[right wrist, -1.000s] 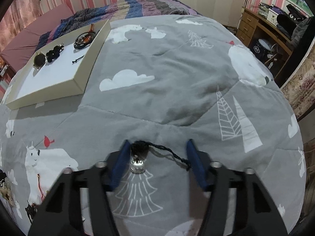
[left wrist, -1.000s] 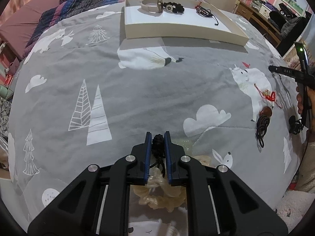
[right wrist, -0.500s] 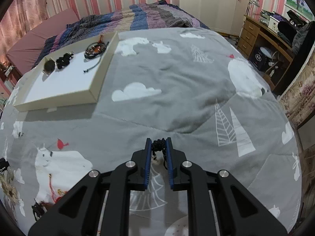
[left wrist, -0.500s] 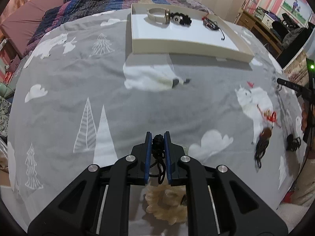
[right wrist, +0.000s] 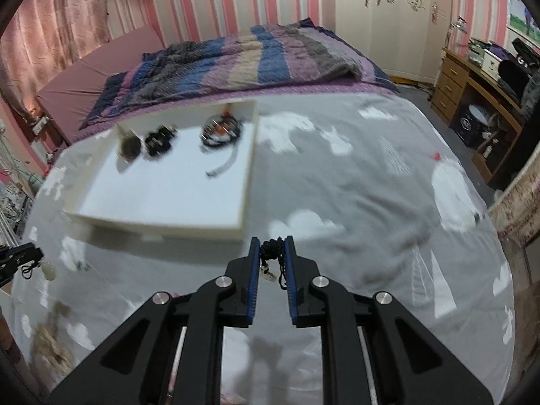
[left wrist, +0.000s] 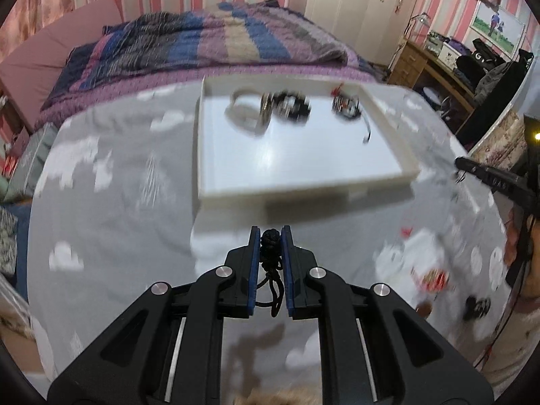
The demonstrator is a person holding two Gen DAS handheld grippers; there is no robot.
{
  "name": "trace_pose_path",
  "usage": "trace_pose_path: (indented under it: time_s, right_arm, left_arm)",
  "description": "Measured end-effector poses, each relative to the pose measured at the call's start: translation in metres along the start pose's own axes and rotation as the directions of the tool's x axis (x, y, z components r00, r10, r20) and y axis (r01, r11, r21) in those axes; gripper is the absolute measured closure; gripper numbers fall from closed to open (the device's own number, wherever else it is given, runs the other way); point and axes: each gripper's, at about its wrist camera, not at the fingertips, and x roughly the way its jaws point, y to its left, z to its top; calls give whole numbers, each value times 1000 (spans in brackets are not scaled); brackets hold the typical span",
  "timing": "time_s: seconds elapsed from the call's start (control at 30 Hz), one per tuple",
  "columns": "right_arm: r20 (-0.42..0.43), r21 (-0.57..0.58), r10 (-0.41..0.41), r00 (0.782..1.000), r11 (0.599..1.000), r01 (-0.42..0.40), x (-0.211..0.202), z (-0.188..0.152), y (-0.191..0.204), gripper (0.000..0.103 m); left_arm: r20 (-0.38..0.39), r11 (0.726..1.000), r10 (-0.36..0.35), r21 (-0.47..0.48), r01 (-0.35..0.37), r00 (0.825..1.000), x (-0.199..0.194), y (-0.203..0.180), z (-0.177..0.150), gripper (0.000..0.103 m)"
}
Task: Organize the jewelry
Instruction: 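Carry both cords with the left and right grippers into the white tray, then open the left gripper to drop its cord while the right gripper releases its cord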
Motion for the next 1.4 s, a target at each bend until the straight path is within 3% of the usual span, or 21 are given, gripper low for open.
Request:
trace_pose_path:
  time_s: [0.2, 0.43, 0.73, 1.13, 1.2, 1.27, 1.4]
  right_arm:
    - [3, -14, 27, 1000, 1000, -27, 17, 43, 36, 89]
    - [-20, -28, 27, 999, 999, -27, 72, 81, 76, 89]
    - [-100, -14, 36, 994, 999, -37, 153, 99, 106, 89]
    - [-123, -86, 11, 992, 996, -21, 179, 98, 126, 87]
    - [-130, -82, 20, 991, 996, -31, 176, 99, 125, 78]
    - [-115, -82, 12, 993, 996, -22, 168, 101, 123, 54]
    - [-86, -63, 28, 996, 997, -33, 140, 105, 112, 50]
  left_arm:
    - [17, 999, 18, -34, -18, 1000, 26, -1, 65, 92]
    - [-72, 988, 76, -130, -85, 994, 106, 30, 104, 92]
    - [-116, 978, 94, -176, -114, 989, 158, 46, 114, 92]
    - [-116, 979, 112, -157, -130, 987, 163, 42, 115, 91]
    - [-108, 980, 115, -153, -131, 987, 157, 40, 115, 90]
    - [-95, 981, 114, -149, -127, 989, 145, 37, 114, 81]
    - [-46, 980, 128, -147, -134, 991, 112, 33, 110, 55]
